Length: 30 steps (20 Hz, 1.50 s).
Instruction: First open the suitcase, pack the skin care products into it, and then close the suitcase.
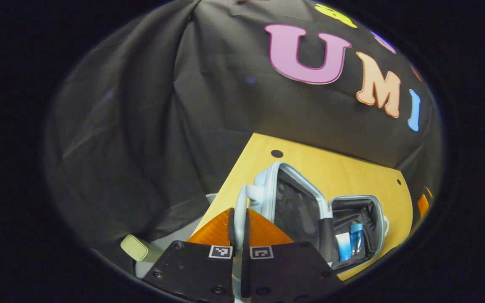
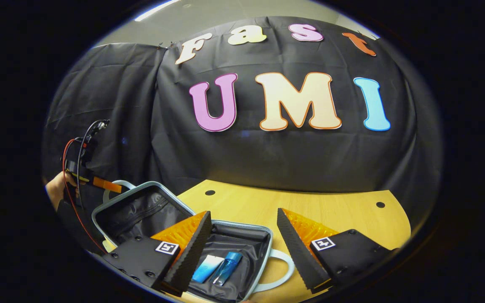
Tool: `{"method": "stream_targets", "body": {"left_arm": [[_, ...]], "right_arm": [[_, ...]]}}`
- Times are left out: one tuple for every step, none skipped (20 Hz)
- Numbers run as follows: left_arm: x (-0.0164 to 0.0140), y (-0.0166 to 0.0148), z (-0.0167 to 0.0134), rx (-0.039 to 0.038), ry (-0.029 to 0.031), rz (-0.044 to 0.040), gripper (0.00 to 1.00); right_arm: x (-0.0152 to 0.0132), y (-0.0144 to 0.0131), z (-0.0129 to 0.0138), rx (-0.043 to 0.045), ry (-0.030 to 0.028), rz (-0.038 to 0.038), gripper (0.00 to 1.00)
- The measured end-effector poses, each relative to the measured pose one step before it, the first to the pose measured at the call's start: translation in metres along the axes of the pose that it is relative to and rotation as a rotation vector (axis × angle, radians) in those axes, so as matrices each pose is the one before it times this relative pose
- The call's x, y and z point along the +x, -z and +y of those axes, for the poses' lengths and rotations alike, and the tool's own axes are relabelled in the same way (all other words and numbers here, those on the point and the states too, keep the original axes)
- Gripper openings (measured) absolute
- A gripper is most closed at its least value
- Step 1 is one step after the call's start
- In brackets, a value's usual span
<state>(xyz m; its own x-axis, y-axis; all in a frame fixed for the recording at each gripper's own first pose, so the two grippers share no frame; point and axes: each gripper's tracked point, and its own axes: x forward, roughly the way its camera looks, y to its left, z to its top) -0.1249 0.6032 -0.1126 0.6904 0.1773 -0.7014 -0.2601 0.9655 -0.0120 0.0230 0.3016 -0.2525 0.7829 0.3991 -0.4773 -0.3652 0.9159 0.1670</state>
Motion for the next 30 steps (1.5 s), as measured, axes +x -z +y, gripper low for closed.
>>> {"method": "stream_targets", "body": {"left_arm": [[-0.01048,-0.00500,-0.00941,0.01003,0.00983,-0.00823,0.01],[-0.00787,-0.00631,-0.01013,0.00917,0.01700,-0.01337,0.01],[-0.00637,-0.00625,-0.01169,0.00291,0.01218,-0.00850,0.01],[-0.00688,-0.00590,-0.01186,0.00270,0.01549,-0.00824,0.01],[-0.00563,-0.00664,-0.01303,0.00205,0.01556,-0.01615,0.01],[-0.00607,-0.00598,-0.01370,0.00663,0.01832,-0.01343,0.01],[-0.00594,-0.00497,-0.01345,0.01081,0.02181,-0.00992,0.01],[-0.00443,-0.00532,-0.01496,0.01000,0.02074,-0.01212,0.00],[-0.00270,-0.00361,-0.01636,0.01267,0.02575,-0.00560,0.01],[-0.00100,-0.00478,-0.01632,0.00779,0.02624,-0.01265,0.01],[-0.00031,-0.00302,-0.01678,0.00450,0.02641,-0.00492,0.01],[-0.00181,-0.00253,-0.01623,-0.00039,0.02452,-0.00799,0.01],[0.00049,-0.00132,-0.01565,0.00177,0.02733,-0.01078,0.01],[0.00124,-0.00026,-0.01674,-0.00303,0.02853,-0.00573,0.01],[0.00143,-0.00086,-0.01841,-0.00321,0.03476,-0.00531,0.01],[0.00194,0.00094,-0.01695,-0.00378,0.03181,-0.00254,0.01],[0.00380,0.00219,-0.01542,-0.00096,0.03029,0.00260,0.01],[0.00317,0.00162,-0.01522,-0.00124,0.02697,0.00112,0.01],[0.00331,0.00304,-0.01310,-0.00275,0.02313,0.00361,0.01],[0.00374,0.00261,-0.01304,-0.00602,0.02415,0.00515,0.01],[0.00490,0.00350,-0.01295,-0.00758,0.02474,0.00278,0.01],[0.00572,0.00349,-0.01246,-0.01181,0.02552,0.00687,0.01],[0.00583,0.00502,-0.01211,-0.01043,0.02549,0.01036,0.01],[0.00648,0.00426,-0.01031,-0.00929,0.02471,0.00668,0.01],[0.00687,0.00584,-0.00924,-0.00906,0.01835,0.00724,0.01],[0.00612,0.00496,-0.00725,-0.00571,0.01118,0.00888,0.01],[0.00642,0.00528,-0.00759,-0.00653,0.00971,0.01270,0.01],[0.00647,0.00687,-0.00589,-0.00621,0.00811,0.01227,0.01],[0.00732,0.00504,-0.00506,-0.00032,0.00299,0.01130,0.01],[0.00699,0.00527,-0.00443,0.00347,0.00131,0.01129,0.01]], "right_arm": [[-0.00616,-0.00532,-0.00484,0.00504,-0.00142,-0.01204,0.98],[-0.00519,-0.00420,-0.00604,0.00407,0.00063,-0.01132,0.98],[-0.00524,-0.00247,-0.00458,0.00505,-0.00087,-0.01058,0.98],[-0.00541,-0.00248,-0.00469,0.00288,-0.00022,-0.00744,0.98],[-0.00528,-0.00198,-0.00568,0.00049,-0.00014,-0.00644,0.94],[-0.00684,-0.00371,-0.00517,0.00005,0.00054,-0.00832,0.93],[-0.00672,-0.00324,-0.00614,-0.00253,0.00227,-0.00843,0.94],[-0.00629,-0.00242,-0.00702,-0.00177,0.00470,-0.00795,0.94],[-0.00659,-0.00076,-0.00694,0.00029,0.00539,-0.00547,0.93],[-0.00578,0.00034,-0.00571,0.00441,0.00406,-0.00281,0.98],[-0.00579,-0.00002,-0.00768,0.00667,0.00919,-0.00202,0.94],[-0.00629,0.00039,-0.00644,0.00655,0.00472,0.00239,0.94],[-0.00701,0.00058,-0.00532,0.00428,0.00682,-0.00109,0.94],[-0.00573,-0.00092,-0.00674,-0.00267,0.00751,-0.00448,0.98],[-0.00595,-0.00152,-0.00522,-0.00203,0.00739,-0.00181,0.94],[-0.00573,-0.00062,-0.00578,0.00115,0.00580,-0.00036,0.98],[-0.00504,-0.00035,-0.00669,-0.00003,0.00781,-0.00217,0.98],[-0.00550,-0.00054,-0.00776,0.00073,0.01194,-0.00294,0.98],[-0.00768,-0.00028,-0.00864,-0.00147,0.01271,-0.00491,0.98],[-0.00647,-0.00021,-0.00756,-0.00072,0.01159,-0.00102,0.98],[-0.00589,0.00036,-0.00722,-0.00086,0.01095,0.00350,0.98],[-0.00588,-0.00047,-0.00699,-0.00186,0.01184,0.00108,0.94],[-0.00765,0.00019,-0.00836,-0.00320,0.01436,-0.00116,0.98],[-0.00720,-0.00107,-0.00910,-0.00340,0.01726,-0.00599,0.94],[-0.00727,-0.00022,-0.00940,-0.00078,0.01622,-0.00316,0.98],[-0.00662,-0.00061,-0.00893,-0.00057,0.01660,-0.00306,0.98],[-0.00694,0.00101,-0.00890,-0.00002,0.01727,-0.00102,0.98],[-0.00569,-0.00001,-0.00876,0.00119,0.01511,0.00108,0.98],[-0.00469,0.00114,-0.00826,0.00223,0.01351,0.00182,0.98],[-0.00327,-0.00157,-0.00842,0.00133,0.01504,-0.00156,0.98]]}}
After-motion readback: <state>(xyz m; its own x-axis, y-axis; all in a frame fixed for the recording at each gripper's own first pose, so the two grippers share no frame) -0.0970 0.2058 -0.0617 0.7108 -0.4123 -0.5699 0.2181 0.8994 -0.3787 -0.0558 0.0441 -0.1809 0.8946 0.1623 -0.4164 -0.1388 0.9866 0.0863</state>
